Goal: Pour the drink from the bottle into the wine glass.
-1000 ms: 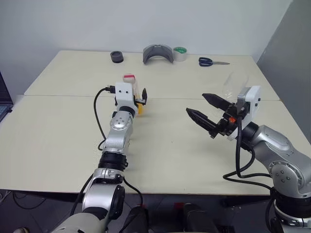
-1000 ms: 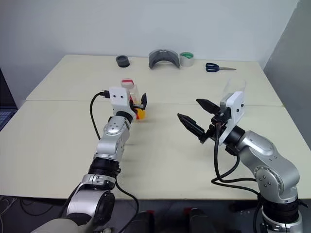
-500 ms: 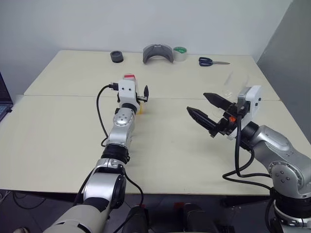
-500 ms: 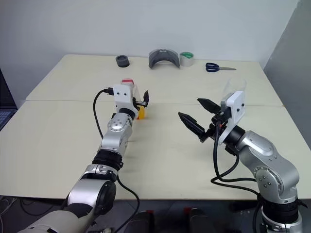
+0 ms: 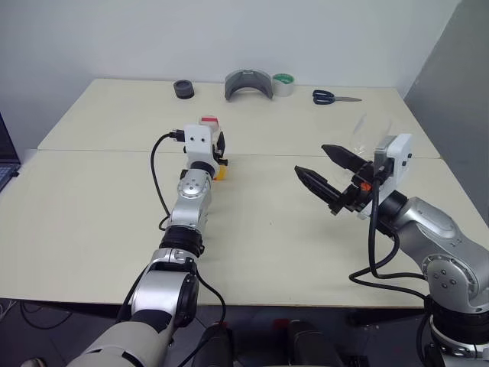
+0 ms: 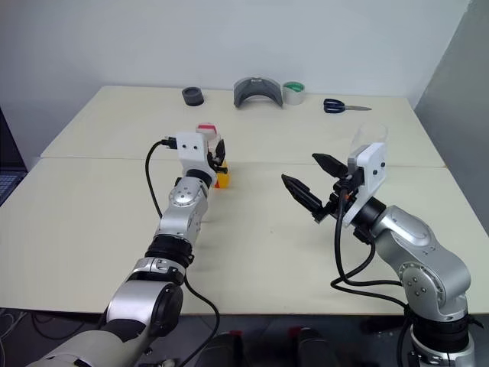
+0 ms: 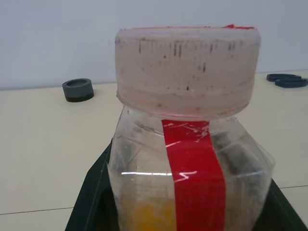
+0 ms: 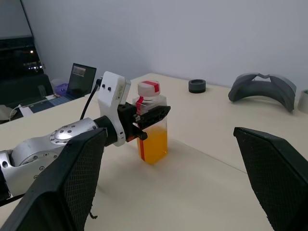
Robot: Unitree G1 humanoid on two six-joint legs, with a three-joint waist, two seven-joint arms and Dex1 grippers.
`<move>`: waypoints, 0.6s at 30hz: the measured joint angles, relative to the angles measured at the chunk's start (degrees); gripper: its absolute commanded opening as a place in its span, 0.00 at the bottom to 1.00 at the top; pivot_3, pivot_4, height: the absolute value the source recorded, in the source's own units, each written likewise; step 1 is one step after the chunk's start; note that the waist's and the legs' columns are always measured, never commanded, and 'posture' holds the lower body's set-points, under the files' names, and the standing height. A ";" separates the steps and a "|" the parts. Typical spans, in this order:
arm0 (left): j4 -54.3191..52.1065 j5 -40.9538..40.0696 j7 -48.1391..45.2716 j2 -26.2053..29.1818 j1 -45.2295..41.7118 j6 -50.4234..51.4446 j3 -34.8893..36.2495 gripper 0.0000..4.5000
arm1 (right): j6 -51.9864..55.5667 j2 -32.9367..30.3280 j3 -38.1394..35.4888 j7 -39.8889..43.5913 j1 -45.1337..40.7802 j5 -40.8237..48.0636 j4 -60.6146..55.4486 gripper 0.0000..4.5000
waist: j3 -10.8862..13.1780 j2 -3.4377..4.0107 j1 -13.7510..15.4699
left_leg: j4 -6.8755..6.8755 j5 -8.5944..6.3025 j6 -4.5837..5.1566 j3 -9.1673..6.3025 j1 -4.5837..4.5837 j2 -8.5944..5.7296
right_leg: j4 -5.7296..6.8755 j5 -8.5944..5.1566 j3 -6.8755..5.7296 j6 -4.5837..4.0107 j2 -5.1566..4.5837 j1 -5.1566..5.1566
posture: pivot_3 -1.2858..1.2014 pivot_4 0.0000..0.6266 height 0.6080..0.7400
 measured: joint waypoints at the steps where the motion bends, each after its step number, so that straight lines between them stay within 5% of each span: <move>1: -0.01 -0.03 -0.03 0.00 0.00 0.05 0.01 0.39 | 0.00 0.00 0.01 -0.07 -0.02 -0.04 0.00 1.00 | 0.00 0.00 0.00 | 0.00 0.00 0.00 0.00 0.00 0.00 | 0.00 0.00 0.00 0.00 0.00 0.00 | 0.52 0.24 1.00; 6: -4.41 -0.69 -4.01 0.20 1.40 3.81 -0.98 0.39 | 0.00 -2.41 1.96 0.00 -0.88 -3.71 0.85 1.00 | 0.00 0.00 0.00 | 0.00 0.01 -0.01 0.01 -0.03 0.00 | 0.00 0.00 0.00 0.00 0.00 -0.02 | 0.52 0.24 1.00; 18: -26.73 -8.80 -34.05 5.16 5.95 19.57 -9.73 0.39 | 2.02 -2.02 3.43 2.43 -12.08 -3.23 8.46 1.00 | 0.03 0.05 -0.05 | 0.12 0.00 0.00 -0.01 -0.10 0.02 | 0.03 0.00 0.00 -0.01 0.00 -0.07 | 0.52 0.24 1.00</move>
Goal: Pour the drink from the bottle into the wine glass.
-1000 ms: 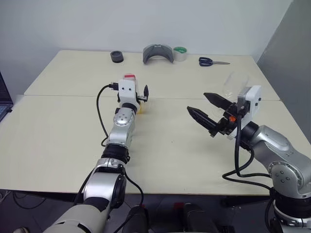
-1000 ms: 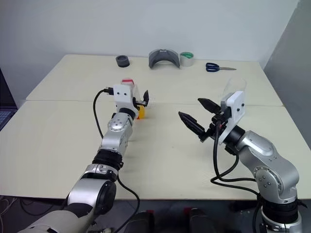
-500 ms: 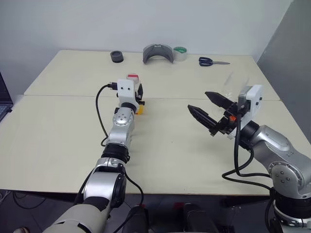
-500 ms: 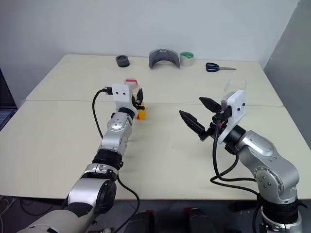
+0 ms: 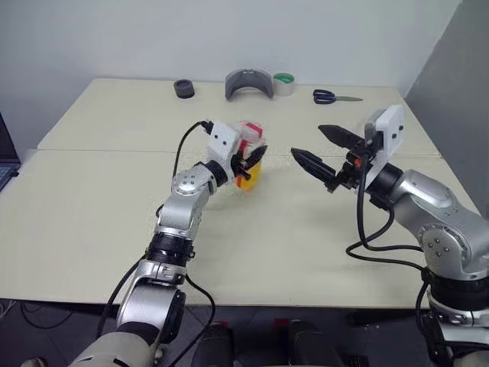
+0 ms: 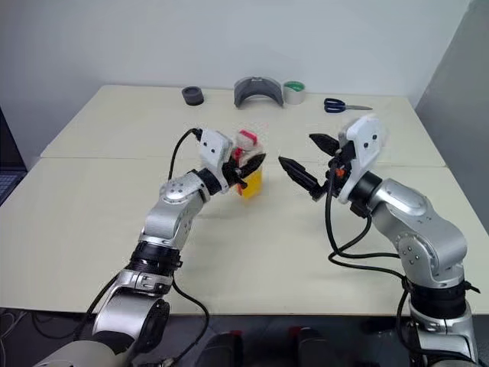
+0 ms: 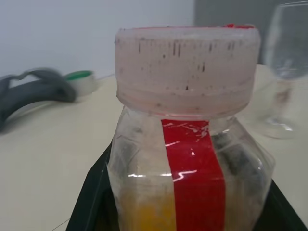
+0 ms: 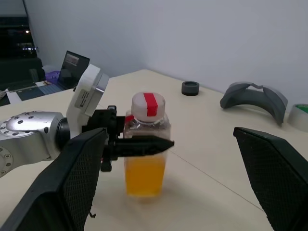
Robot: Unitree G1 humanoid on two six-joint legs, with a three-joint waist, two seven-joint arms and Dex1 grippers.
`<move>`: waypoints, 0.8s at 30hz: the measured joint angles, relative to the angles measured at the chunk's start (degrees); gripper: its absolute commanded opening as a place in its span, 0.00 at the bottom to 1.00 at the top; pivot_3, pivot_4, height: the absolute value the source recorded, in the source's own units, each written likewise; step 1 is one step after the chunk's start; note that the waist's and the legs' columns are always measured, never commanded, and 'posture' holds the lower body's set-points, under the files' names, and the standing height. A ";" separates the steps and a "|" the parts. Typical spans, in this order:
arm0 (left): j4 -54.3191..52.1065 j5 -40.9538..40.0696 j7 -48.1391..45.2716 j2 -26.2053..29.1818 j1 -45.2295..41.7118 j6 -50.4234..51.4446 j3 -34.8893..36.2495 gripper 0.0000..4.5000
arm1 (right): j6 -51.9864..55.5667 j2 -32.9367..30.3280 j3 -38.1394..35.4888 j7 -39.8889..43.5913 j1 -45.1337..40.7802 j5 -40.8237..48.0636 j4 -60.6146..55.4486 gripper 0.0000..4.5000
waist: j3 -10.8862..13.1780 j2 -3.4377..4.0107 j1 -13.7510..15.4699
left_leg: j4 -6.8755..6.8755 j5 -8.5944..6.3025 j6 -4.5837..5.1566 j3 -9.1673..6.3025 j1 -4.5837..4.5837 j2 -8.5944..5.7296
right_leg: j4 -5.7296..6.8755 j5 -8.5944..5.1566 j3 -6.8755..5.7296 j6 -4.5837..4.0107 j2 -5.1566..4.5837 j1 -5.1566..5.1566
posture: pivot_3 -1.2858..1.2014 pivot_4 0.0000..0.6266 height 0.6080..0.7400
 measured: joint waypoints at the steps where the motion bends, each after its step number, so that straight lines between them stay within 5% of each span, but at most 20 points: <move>1: -0.99 -0.85 -1.55 -0.01 0.02 0.96 -0.37 0.39 | 0.53 0.14 0.16 0.04 -0.32 0.04 0.09 1.00 | 0.00 0.00 0.00 | 0.01 0.00 0.00 -0.02 -0.02 0.00 | 0.00 0.00 -0.01 0.00 0.00 0.00 | 0.52 0.24 1.00; 24: -8.40 -5.45 -11.12 -2.47 0.10 9.97 -3.67 0.39 | 3.00 6.04 4.10 -1.71 -4.79 -2.93 3.84 1.00 | 0.02 0.03 -0.02 | 0.11 -0.01 0.02 -0.07 -0.10 0.00 | 0.01 0.00 -0.03 0.00 0.01 -0.02 | 0.52 0.24 1.00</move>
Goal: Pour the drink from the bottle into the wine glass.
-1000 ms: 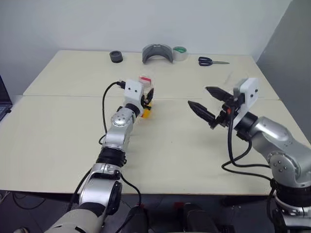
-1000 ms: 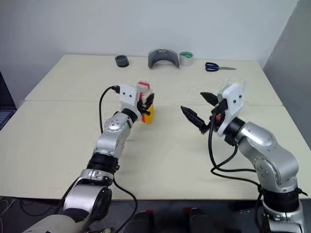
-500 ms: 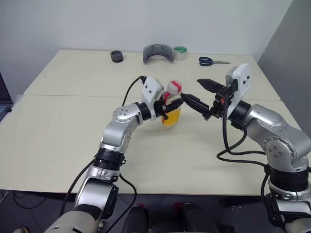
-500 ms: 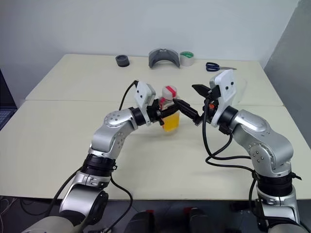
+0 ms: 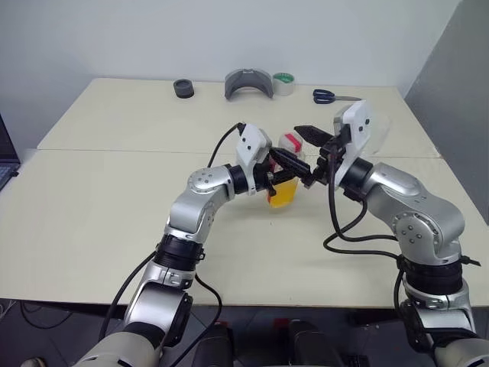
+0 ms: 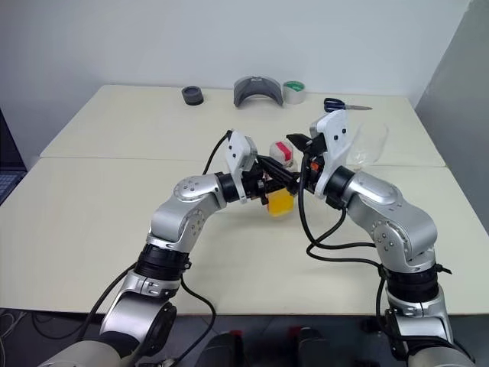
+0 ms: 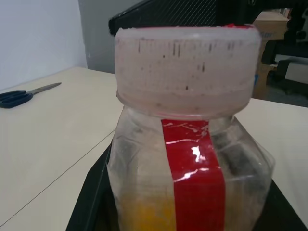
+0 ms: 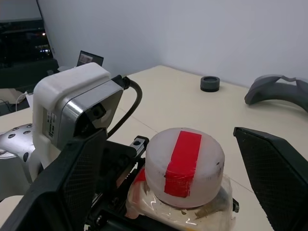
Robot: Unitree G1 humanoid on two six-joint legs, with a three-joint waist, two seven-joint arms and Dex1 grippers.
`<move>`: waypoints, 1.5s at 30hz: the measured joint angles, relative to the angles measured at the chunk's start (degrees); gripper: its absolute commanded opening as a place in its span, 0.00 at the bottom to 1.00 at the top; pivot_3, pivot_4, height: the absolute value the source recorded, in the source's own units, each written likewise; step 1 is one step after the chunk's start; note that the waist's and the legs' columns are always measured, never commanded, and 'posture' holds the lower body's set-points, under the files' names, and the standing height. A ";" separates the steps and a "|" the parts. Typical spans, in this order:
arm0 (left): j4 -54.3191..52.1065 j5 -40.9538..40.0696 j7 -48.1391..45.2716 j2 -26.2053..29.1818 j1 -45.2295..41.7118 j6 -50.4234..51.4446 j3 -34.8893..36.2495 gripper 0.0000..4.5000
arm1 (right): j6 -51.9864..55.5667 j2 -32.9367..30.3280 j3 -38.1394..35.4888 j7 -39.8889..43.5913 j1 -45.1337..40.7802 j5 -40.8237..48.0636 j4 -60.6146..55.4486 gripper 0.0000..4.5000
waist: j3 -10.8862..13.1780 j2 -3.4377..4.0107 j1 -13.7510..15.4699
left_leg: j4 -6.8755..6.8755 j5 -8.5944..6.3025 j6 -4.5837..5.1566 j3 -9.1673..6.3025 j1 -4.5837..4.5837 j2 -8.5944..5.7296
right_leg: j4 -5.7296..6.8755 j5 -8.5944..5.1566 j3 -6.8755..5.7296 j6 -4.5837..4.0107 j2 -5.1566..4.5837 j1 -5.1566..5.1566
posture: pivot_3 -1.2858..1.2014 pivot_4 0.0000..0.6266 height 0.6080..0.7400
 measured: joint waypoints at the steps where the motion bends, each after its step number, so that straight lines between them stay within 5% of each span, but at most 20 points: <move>1: 0.00 0.01 0.00 0.02 0.00 0.02 0.00 0.39 | 0.00 0.03 0.00 0.03 -0.02 -0.05 0.03 1.00 | 0.00 0.00 0.00 | 0.00 0.00 0.00 0.00 0.00 0.00 | 0.00 0.00 0.00 0.00 0.00 0.00 | 0.52 0.24 1.00; 4: -0.01 0.03 0.00 0.04 0.00 0.19 0.00 0.39 | 0.00 0.04 0.00 0.31 -0.10 -0.16 0.10 1.00 | 0.00 0.00 0.00 | 0.00 0.00 0.00 -0.01 0.00 0.00 | 0.00 0.00 0.00 0.00 0.00 0.00 | 0.52 0.24 1.00; 6: -0.04 0.03 0.01 0.04 0.01 0.27 0.00 0.39 | -0.01 0.04 0.01 0.42 -0.10 -0.31 0.21 0.91 | 0.00 0.00 0.00 | 0.01 0.00 0.00 -0.01 0.00 0.00 | 0.00 0.00 -0.01 0.00 0.00 0.00 | 0.52 0.24 1.00; 13: -0.15 0.13 0.07 0.07 0.01 0.97 -0.07 0.39 | -0.22 -0.02 -0.12 0.56 -0.10 -1.63 1.04 0.42 | 0.00 0.00 0.00 | 0.01 0.00 0.00 -0.01 -0.01 0.00 | 0.00 0.00 0.00 0.00 0.00 0.00 | 0.52 0.24 1.00; 23: -3.28 -0.02 -0.02 1.29 1.37 2.34 -0.23 0.39 | -0.21 -0.07 -0.13 2.40 -0.17 -1.38 1.05 0.42 | 0.01 0.01 -0.10 | 0.01 0.00 0.00 0.00 -0.01 0.01 | 0.00 0.00 0.00 0.00 0.00 -0.01 | 0.52 0.24 1.00; 36: -24.13 -18.23 -8.94 14.24 4.74 18.55 5.84 0.39 | 1.40 -5.71 0.45 30.42 -13.36 9.16 9.40 0.42 | 0.22 0.24 -0.09 | 0.11 -0.01 0.02 -0.04 -0.02 0.05 | -0.01 0.00 -0.05 0.00 0.02 0.00 | 0.52 0.24 1.00; 43: -24.67 -19.01 -9.92 15.50 2.50 18.96 3.64 0.39 | 2.69 -7.07 1.20 33.00 -14.83 9.42 11.51 0.95 | 0.23 0.25 0.01 | 0.11 -0.01 0.02 -0.03 -0.06 0.05 | -0.01 0.00 -0.05 0.00 0.01 -0.03 | 0.52 0.24 1.00; 45: -23.76 -18.49 -10.03 16.08 2.56 18.16 3.42 0.39 | 4.25 -8.27 -0.84 30.92 -13.15 10.12 10.50 1.00 | 0.23 0.25 0.02 | 0.09 -0.01 0.02 -0.04 -0.06 0.05 | -0.01 0.00 -0.06 -0.01 0.01 -0.03 | 0.52 0.24 1.00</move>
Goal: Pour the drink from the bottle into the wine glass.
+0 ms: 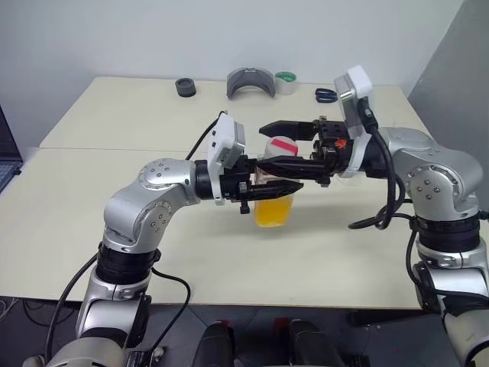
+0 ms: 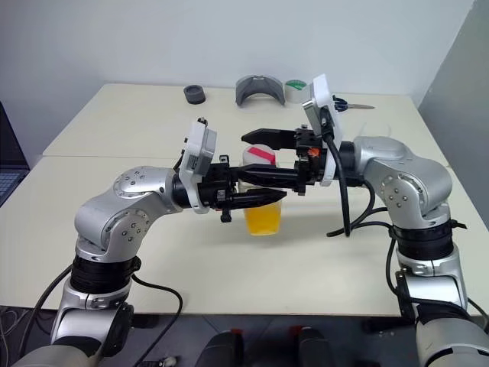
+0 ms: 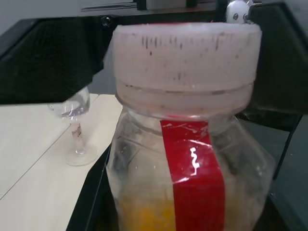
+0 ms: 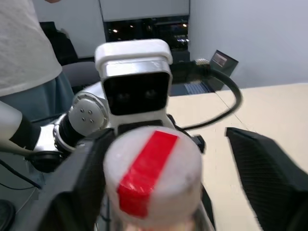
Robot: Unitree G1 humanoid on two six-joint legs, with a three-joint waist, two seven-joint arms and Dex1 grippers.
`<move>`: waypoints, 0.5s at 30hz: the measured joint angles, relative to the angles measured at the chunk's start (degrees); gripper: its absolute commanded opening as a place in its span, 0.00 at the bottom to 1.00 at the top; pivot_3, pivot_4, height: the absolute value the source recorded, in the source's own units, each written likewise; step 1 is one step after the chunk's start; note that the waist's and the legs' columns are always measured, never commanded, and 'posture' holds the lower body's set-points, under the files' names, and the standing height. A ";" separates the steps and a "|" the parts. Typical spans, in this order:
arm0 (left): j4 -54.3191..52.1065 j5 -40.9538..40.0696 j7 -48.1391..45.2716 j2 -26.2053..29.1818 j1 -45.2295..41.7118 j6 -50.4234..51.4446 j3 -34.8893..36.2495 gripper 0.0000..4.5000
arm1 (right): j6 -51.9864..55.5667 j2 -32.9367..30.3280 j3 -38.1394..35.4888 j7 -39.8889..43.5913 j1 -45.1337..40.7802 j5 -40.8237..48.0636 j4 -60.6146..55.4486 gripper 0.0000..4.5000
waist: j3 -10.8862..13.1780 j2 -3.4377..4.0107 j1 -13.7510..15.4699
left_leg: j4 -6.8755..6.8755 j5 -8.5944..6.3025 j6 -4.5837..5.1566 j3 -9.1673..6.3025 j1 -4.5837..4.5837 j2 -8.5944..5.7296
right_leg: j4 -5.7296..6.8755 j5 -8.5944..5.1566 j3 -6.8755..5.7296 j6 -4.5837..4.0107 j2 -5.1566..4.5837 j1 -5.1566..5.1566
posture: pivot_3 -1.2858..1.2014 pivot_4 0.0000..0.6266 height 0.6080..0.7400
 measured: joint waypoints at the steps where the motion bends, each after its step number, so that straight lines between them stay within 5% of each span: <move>1: 1.01 0.66 0.04 0.47 0.11 -0.86 0.01 0.39 | 1.20 0.01 -1.73 -2.32 1.19 0.83 -0.53 1.00 | 0.00 0.00 0.00 | 0.02 0.00 0.00 0.00 0.00 0.00 | 0.01 0.00 0.01 0.00 0.00 0.00 | 0.52 0.24 1.00; 6: 8.46 4.77 1.65 -0.49 0.01 -5.62 -0.02 0.39 | 4.77 2.07 -7.07 -17.60 7.51 1.92 -9.78 1.00 | 0.00 0.01 -0.01 | -0.01 0.00 0.00 0.00 -0.01 0.01 | 0.03 0.00 0.02 0.00 0.01 -0.03 | 0.52 0.24 1.00; 15: 20.20 9.61 3.74 -6.02 -4.46 -12.39 -0.39 0.39 | 7.20 13.21 -2.73 -38.45 9.85 -0.31 -19.85 1.00 | 0.01 0.03 -0.09 | 0.03 0.00 0.00 0.02 -0.11 -0.02 | 0.02 0.00 0.03 0.01 0.00 -0.09 | 0.52 0.24 1.00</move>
